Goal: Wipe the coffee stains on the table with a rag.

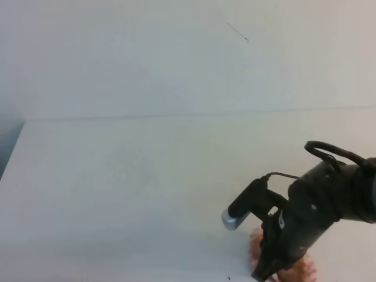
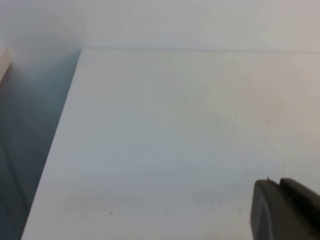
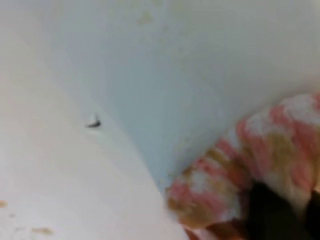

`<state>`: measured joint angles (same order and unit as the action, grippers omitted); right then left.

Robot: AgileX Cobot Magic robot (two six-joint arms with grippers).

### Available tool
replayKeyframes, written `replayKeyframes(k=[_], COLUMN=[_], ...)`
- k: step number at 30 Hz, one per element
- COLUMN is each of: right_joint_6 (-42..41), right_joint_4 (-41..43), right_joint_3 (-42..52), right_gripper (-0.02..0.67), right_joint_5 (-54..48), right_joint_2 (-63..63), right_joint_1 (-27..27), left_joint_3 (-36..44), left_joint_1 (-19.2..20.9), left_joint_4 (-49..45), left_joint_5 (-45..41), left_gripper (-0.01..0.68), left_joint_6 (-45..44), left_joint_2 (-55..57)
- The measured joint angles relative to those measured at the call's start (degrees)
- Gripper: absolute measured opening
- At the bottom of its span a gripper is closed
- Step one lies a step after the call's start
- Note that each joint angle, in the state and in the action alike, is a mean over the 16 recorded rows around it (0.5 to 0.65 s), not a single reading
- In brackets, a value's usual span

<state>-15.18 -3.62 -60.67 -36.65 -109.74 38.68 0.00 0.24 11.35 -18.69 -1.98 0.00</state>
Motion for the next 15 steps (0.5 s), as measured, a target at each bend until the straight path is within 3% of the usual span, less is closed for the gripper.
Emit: replayKeyframes(k=[10,15], right_joint_6=[-12.0,-15.3], right_joint_4=[-18.6,-23.0], right_joint_3=[7.8,7.7], right_gripper=[0.026,0.031], right_joint_5=[6.5,9.7], right_joint_2=[5.1,5.1], right_joint_1=[5.9,8.4], left_joint_3=[0.0,0.0], left_joint_1=[0.0,0.0], left_joint_4=[0.0,0.0], left_joint_5=[0.0,0.0], left_gripper=[-0.001,-0.001], left_joint_6=[0.0,0.0], left_joint_2=[0.0,0.0])
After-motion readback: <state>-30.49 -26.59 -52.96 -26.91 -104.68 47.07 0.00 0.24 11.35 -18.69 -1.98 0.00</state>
